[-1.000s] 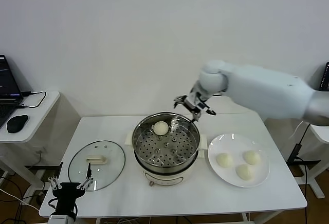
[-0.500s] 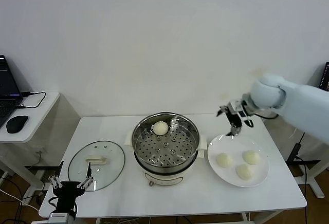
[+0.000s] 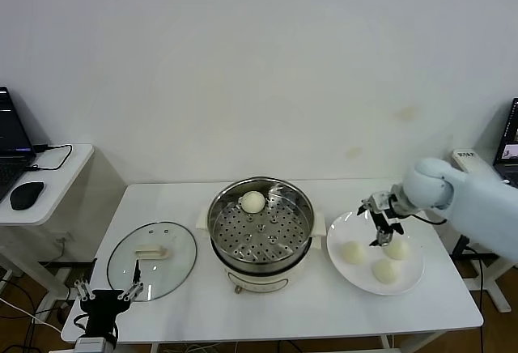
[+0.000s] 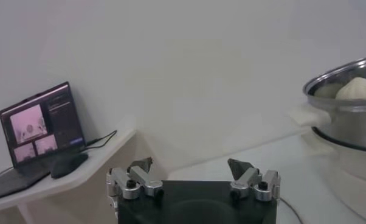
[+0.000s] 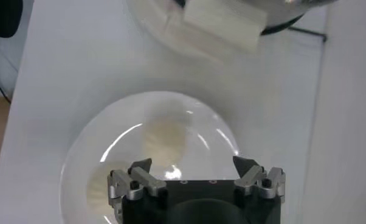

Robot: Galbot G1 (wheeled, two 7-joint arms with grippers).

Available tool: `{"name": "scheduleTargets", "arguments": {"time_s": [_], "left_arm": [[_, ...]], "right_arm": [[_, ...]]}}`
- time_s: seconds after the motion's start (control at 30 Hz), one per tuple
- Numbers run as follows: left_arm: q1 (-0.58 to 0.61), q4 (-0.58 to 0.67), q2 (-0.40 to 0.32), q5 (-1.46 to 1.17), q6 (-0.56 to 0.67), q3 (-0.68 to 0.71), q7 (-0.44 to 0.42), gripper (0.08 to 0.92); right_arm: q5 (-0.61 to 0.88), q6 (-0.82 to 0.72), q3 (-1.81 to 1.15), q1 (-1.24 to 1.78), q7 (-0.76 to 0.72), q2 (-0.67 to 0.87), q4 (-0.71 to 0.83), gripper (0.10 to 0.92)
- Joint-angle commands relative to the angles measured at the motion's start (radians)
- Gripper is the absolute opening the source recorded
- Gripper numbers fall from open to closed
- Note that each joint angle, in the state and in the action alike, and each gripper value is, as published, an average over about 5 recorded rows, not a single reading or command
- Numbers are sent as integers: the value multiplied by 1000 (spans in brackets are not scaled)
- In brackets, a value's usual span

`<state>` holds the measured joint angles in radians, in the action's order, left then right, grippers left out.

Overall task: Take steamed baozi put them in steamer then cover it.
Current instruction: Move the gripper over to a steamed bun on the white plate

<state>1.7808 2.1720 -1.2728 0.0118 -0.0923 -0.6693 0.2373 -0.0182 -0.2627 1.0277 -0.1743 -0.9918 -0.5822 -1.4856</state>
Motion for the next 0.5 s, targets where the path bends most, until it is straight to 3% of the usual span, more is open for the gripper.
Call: {"name": "scheduleTargets", "arguments": {"time_s": [0.03,0.5], "left_arm": [[1,-7,-2,1,0,-3,0,823],[2,-9,-5,1,1,-6,-1,823]], "right_arm": [[-55,-11,-54,118,5,-51,56,823],[-83,-18,-104,199,23,-88,104,821]]}}
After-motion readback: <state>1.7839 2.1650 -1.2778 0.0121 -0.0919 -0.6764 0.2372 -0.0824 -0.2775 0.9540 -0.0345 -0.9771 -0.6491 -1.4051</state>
